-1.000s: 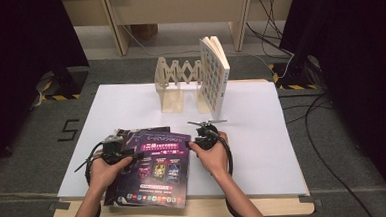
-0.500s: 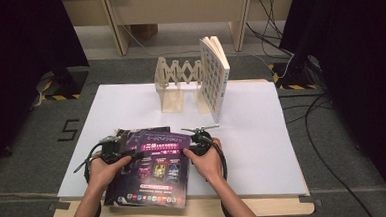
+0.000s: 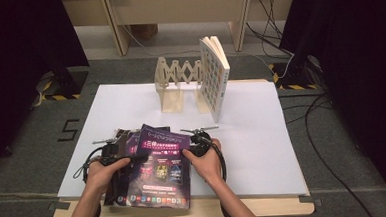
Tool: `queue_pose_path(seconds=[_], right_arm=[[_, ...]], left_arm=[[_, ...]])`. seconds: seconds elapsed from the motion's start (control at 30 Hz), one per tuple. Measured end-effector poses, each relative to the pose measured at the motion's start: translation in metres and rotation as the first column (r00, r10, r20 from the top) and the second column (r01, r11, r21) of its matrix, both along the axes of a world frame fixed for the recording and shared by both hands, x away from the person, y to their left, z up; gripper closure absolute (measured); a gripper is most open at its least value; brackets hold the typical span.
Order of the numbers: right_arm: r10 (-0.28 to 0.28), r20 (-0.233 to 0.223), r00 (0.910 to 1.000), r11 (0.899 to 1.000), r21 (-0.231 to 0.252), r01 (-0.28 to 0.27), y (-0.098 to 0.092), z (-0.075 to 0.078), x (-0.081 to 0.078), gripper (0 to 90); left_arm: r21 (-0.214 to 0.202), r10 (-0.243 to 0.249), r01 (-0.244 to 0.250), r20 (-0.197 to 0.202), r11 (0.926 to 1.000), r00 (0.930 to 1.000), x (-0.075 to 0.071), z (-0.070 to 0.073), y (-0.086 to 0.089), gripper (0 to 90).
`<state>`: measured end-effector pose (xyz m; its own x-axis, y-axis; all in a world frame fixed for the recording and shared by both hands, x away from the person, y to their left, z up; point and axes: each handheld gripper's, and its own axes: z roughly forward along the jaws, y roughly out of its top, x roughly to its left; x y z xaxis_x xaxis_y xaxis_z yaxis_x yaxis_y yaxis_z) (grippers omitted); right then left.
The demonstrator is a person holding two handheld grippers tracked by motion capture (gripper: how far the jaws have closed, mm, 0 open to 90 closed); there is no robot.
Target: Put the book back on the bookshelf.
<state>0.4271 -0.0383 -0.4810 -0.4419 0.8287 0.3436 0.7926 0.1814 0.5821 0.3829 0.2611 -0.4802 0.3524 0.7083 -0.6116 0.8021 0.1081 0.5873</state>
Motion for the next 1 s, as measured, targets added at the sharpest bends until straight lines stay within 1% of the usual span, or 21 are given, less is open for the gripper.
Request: queue_pose_path(seconds=[0.03,0.07,0.13,0.17,0.2,0.23,0.3,0.33,0.4,0.5,0.57,0.63,0.73,0.77,0.87,1.0], right_arm=[[-0.001,-0.003,1.0000,1.000,0.002,0.001,0.000,0.000,0.000,50.8],[0.002,-0.004,1.0000,1.000,0.005,-0.002,-0.001,0.000,0.000,50.8],[0.009,-0.015,0.9998,1.000,0.017,-0.009,-0.002,0.000,0.003,51.0],[0.009,-0.024,0.9997,1.000,0.030,-0.009,-0.003,0.000,0.004,50.9],[0.008,-0.032,0.9995,0.999,0.040,-0.007,-0.005,0.001,0.006,50.3],[0.003,-0.021,0.9998,0.999,0.034,-0.002,-0.006,0.001,0.009,49.9],[-0.005,-0.025,0.9997,0.999,0.033,0.006,-0.008,0.002,0.013,49.6],[-0.007,-0.028,0.9996,0.999,0.043,0.009,-0.009,0.001,0.016,49.6],[-0.009,-0.040,0.9992,0.999,0.053,0.011,-0.009,0.001,0.021,49.5],[-0.007,-0.050,0.9987,0.998,0.065,0.010,-0.007,0.000,0.027,49.3],[-0.003,-0.060,0.9982,0.997,0.073,0.008,-0.004,0.000,0.030,48.9],[-0.001,-0.064,0.9980,0.997,0.079,0.006,-0.002,0.000,0.032,48.8],[0.001,-0.081,0.9967,0.995,0.104,0.007,-0.001,-0.001,0.035,48.3],[0.001,-0.088,0.9961,0.995,0.102,0.008,-0.001,0.000,0.036,48.2],[0.000,-0.093,0.9956,0.993,0.117,0.011,0.001,-0.001,0.038,48.1],[0.000,-0.098,0.9952,0.993,0.115,0.012,0.003,0.000,0.039,48.0]], left_arm=[[0.029,-0.001,0.001,0.010,0.9996,1.0000,0.000,-0.002,-0.001,71.9],[0.030,-0.002,0.002,0.012,0.9996,0.9999,-0.001,-0.003,0.000,74.3],[-0.004,-0.012,0.012,0.015,0.9999,0.9998,-0.001,-0.002,0.003,80.6],[0.000,-0.020,0.020,0.019,0.9998,0.9996,-0.002,0.001,0.004,82.2],[0.026,-0.024,0.023,0.028,0.9994,0.9993,-0.003,0.003,0.004,82.7],[0.039,-0.026,0.025,0.033,0.9989,0.9991,-0.003,0.004,0.004,83.0],[0.057,-0.026,0.023,0.038,0.9981,0.9990,-0.004,0.005,0.006,83.2],[0.065,-0.025,0.023,0.041,0.9977,0.9988,-0.005,0.005,0.007,83.1],[0.065,-0.026,0.023,0.038,0.9976,0.9989,-0.005,0.005,0.009,83.0],[0.078,-0.028,0.024,0.040,0.9967,0.9988,-0.006,0.002,0.011,82.7],[0.073,-0.025,0.022,0.037,0.9971,0.9990,-0.006,0.001,0.014,82.5],[0.079,-0.028,0.025,0.041,0.9966,0.9988,-0.007,0.000,0.016,81.8],[0.083,-0.030,0.026,0.042,0.9962,0.9987,-0.006,-0.001,0.017,80.9],[0.087,-0.031,0.027,0.044,0.9958,0.9986,-0.006,-0.002,0.017,80.4],[0.098,-0.032,0.027,0.046,0.9948,0.9984,-0.006,-0.002,0.017,79.4],[0.110,-0.035,0.029,0.050,0.9935,0.9981,-0.006,-0.001,0.017,79.2]])
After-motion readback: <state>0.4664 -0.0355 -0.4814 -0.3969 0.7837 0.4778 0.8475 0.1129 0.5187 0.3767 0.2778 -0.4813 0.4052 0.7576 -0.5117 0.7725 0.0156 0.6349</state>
